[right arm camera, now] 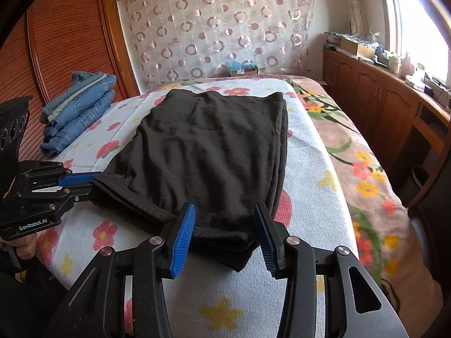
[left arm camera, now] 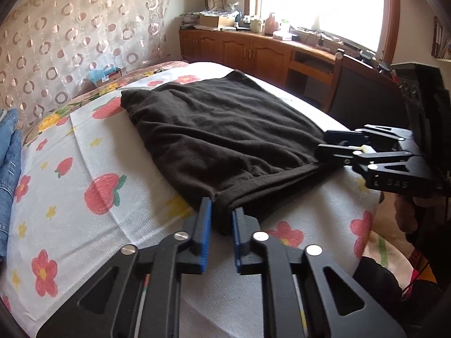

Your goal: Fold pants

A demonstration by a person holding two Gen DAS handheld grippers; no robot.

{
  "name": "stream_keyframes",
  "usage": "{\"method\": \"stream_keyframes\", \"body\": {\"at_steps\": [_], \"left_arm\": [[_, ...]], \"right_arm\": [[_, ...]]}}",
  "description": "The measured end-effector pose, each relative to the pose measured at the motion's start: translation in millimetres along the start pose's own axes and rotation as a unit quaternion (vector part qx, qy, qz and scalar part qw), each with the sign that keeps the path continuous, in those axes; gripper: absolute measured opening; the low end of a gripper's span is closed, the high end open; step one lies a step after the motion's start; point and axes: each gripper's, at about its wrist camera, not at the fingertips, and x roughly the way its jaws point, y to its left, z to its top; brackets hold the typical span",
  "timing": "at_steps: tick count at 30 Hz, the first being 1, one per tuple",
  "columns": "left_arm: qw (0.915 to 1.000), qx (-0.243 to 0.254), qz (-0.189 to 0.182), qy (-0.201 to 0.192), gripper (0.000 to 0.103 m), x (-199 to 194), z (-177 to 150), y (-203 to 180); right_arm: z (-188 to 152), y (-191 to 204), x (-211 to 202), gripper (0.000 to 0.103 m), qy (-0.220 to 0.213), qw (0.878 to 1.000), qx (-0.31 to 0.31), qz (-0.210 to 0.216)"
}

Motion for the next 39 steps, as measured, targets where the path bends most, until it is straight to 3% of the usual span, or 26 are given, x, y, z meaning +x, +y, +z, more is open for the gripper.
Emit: {"method": "stream_keyframes", "body": {"at_steps": [10, 17, 22, 29, 39], "left_arm": [[1.0000, 0.003, -0.008, 0.001, 0.010, -8.3, -10.7, -5.3], [1.0000, 0.000, -0.003, 0.007, 0.010, -4.4, -13.0, -4.7], [1.0000, -0.005, -0.006, 0.002, 0.010, -4.3, -16.3, -2.6], [1.0000, -0.002, -0.004, 0.001, 0.010, -4.1, -17.3, -4.2], [1.0000, -0.004, -0.004, -0.001, 0.010, -4.3, -17.3, -4.7]], "right_arm": [[0.2, 1.2, 1.1, 0.048, 0.000, 1.000, 0.002, -0.004], [1.2, -10.4, -24.5, 0.048, -0.021, 0.999, 0.016, -0.018], [-4.3, -18.2, -24.3, 0.048, -0.008, 0.999, 0.033, -0.013], [-0.7, -9.9, -20.6, 0.014, -0.001, 1.000, 0.024, 0.001], [-8.0, -8.2, -31.9, 0.009, -0.003, 1.000, 0.019, -0.001]]}}
